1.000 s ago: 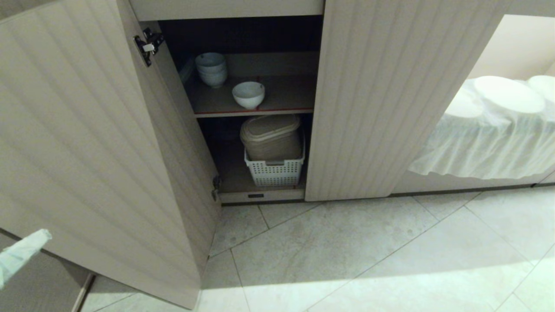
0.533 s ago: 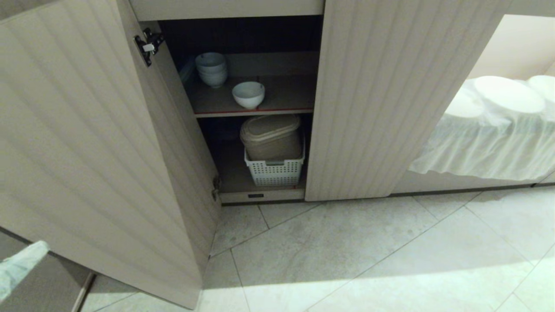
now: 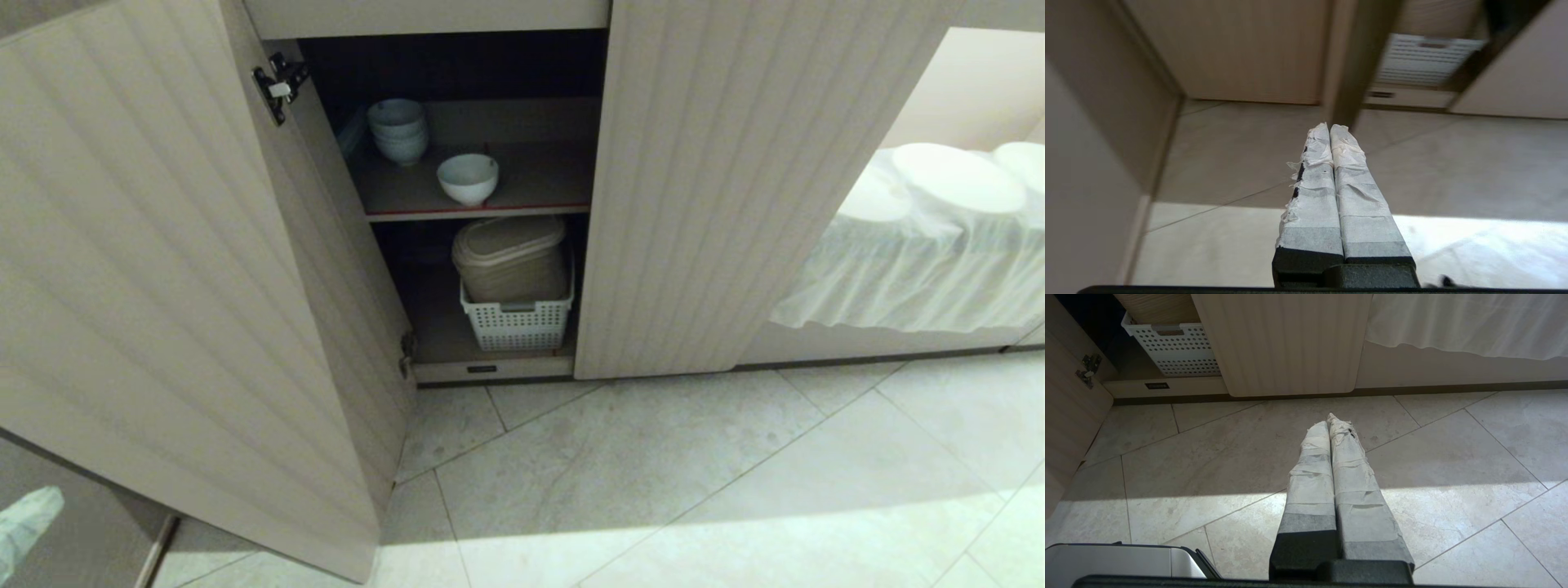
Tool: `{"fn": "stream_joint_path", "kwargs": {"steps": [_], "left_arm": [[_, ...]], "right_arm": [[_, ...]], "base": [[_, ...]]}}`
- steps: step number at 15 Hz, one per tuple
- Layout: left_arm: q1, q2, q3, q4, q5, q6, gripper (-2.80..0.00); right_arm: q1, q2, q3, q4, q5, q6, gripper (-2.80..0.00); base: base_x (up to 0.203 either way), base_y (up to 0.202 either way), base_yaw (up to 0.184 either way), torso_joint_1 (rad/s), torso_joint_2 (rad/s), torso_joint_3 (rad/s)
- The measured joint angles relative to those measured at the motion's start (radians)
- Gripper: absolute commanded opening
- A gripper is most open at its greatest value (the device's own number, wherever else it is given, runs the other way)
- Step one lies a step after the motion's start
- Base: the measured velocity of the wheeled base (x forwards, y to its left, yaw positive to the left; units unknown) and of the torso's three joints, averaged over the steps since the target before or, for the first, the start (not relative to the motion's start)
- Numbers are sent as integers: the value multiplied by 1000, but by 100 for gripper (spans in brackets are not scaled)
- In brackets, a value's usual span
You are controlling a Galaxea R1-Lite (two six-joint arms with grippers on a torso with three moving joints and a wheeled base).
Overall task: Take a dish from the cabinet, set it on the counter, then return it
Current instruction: Close the cabinet door
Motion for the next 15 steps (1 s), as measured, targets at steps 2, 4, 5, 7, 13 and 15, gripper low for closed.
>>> {"fn": "stream_joint_path", "kwargs": {"steps": [2,4,5,7,13,15], "left_arm": [[6,21,-22,-46,7,-26,-280],[10,55,-32,-151,13,-91,-280],[13,79,-36,-208,30,-118,-280],[15,131,-56,-293,92,-160,-280],[-12,205,-139,-307,100,-339,-280],[-38,214,-158,-302,73,-395,-280]], "right_arm": [[0,0,0,0,0,0,-280],[0,0,0,0,0,0,-280],[0,0,0,0,0,0,-280],[0,0,0,0,0,1,-280],[0,0,0,0,0,0,-280],[0,0,0,0,0,0,-280]], "base": [[0,0,0,0,0,0],[0,0,0,0,0,0],[0,0,0,0,0,0],[0,0,0,0,0,0],[0,0,0,0,0,0],[0,0,0,0,0,0]]}}
